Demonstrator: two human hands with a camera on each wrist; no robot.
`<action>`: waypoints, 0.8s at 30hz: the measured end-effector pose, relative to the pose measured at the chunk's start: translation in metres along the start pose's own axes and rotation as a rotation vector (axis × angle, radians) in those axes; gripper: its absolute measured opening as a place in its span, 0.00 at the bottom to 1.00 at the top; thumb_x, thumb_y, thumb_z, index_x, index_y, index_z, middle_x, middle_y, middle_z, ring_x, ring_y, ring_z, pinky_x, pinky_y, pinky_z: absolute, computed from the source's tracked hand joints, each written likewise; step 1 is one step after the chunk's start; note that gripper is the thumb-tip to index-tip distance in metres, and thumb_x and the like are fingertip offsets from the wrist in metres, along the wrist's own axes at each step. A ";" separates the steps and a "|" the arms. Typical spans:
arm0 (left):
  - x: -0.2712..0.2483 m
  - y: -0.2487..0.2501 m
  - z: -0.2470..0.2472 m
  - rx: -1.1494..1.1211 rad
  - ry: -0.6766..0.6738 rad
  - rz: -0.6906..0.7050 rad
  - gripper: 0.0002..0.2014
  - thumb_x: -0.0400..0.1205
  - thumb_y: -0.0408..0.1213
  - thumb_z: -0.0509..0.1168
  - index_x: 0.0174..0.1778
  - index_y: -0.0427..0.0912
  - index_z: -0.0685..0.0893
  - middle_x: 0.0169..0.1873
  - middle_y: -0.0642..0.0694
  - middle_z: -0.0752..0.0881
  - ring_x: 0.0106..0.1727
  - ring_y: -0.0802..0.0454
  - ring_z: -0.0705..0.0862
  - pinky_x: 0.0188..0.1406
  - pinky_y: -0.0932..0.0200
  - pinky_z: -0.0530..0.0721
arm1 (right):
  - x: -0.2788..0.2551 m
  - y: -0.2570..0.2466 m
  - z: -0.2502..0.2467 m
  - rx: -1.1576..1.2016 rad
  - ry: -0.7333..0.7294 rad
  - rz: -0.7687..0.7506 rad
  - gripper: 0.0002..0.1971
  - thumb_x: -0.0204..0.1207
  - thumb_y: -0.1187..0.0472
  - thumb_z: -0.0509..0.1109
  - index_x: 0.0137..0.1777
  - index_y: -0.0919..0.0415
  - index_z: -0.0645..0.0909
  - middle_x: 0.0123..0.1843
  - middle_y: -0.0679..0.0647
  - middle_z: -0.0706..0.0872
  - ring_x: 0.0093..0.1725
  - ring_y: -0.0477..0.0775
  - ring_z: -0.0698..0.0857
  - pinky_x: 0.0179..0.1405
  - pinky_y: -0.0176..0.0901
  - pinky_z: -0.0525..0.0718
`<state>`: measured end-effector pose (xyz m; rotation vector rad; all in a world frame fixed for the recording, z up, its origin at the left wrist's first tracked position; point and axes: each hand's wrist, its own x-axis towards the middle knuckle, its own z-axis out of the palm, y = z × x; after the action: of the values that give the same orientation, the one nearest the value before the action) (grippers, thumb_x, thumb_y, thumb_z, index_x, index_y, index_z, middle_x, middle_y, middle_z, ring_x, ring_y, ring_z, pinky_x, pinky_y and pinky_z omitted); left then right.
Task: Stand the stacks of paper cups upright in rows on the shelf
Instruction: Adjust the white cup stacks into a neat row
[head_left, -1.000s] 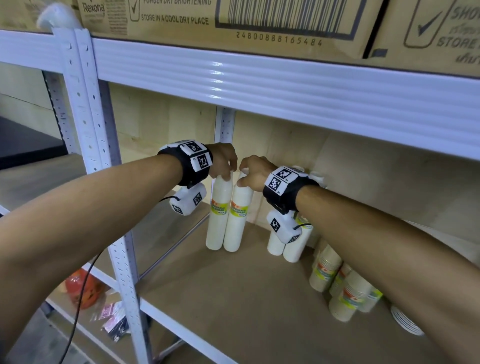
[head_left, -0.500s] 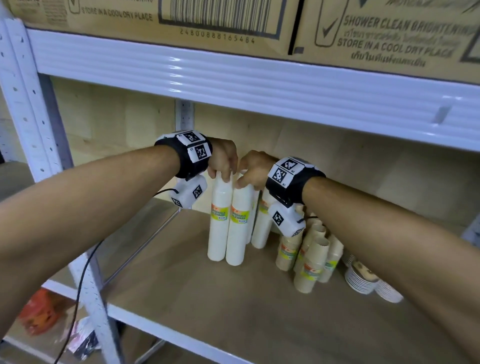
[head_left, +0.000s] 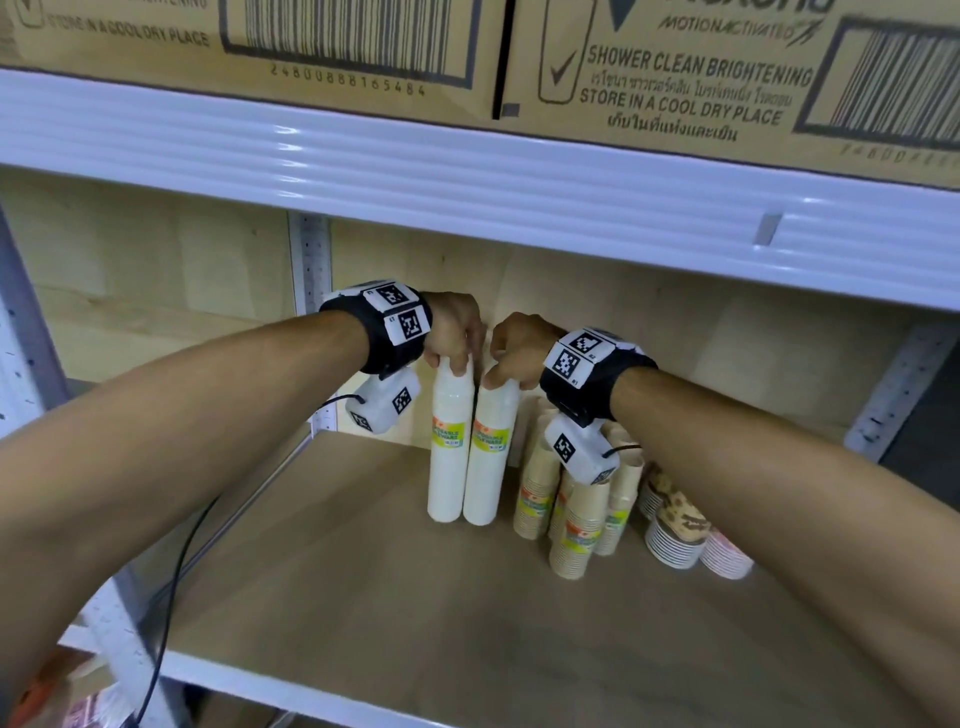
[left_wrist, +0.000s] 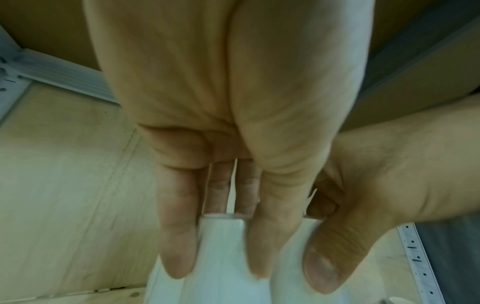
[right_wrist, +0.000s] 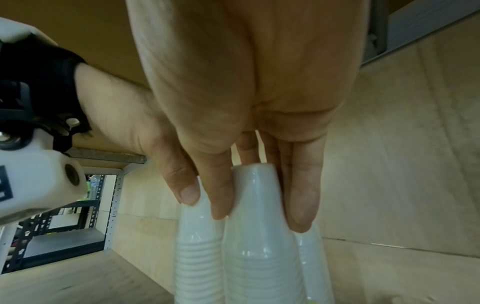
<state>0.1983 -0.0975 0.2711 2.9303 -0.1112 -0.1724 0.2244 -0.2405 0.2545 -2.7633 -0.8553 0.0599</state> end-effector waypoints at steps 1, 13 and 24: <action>0.001 0.000 0.000 0.009 0.001 -0.001 0.16 0.75 0.31 0.76 0.59 0.41 0.88 0.58 0.42 0.86 0.53 0.41 0.89 0.48 0.50 0.92 | 0.000 0.001 0.001 0.006 0.001 0.003 0.13 0.68 0.57 0.81 0.41 0.57 0.77 0.39 0.51 0.81 0.34 0.50 0.81 0.31 0.40 0.80; 0.010 -0.007 0.009 0.002 0.013 -0.020 0.18 0.76 0.32 0.76 0.62 0.40 0.86 0.58 0.43 0.85 0.48 0.44 0.88 0.41 0.55 0.90 | 0.010 0.009 0.013 0.036 0.026 0.004 0.17 0.69 0.56 0.80 0.54 0.61 0.80 0.46 0.52 0.82 0.39 0.49 0.81 0.28 0.37 0.73; 0.013 -0.009 0.009 -0.006 0.048 0.003 0.15 0.77 0.31 0.75 0.60 0.39 0.87 0.54 0.45 0.83 0.39 0.54 0.83 0.27 0.67 0.81 | 0.007 0.006 0.014 0.069 0.049 -0.023 0.17 0.71 0.58 0.79 0.58 0.61 0.82 0.38 0.45 0.78 0.34 0.42 0.77 0.26 0.35 0.71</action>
<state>0.2111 -0.0919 0.2595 2.9255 -0.1073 -0.1020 0.2323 -0.2379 0.2393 -2.6791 -0.8567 0.0173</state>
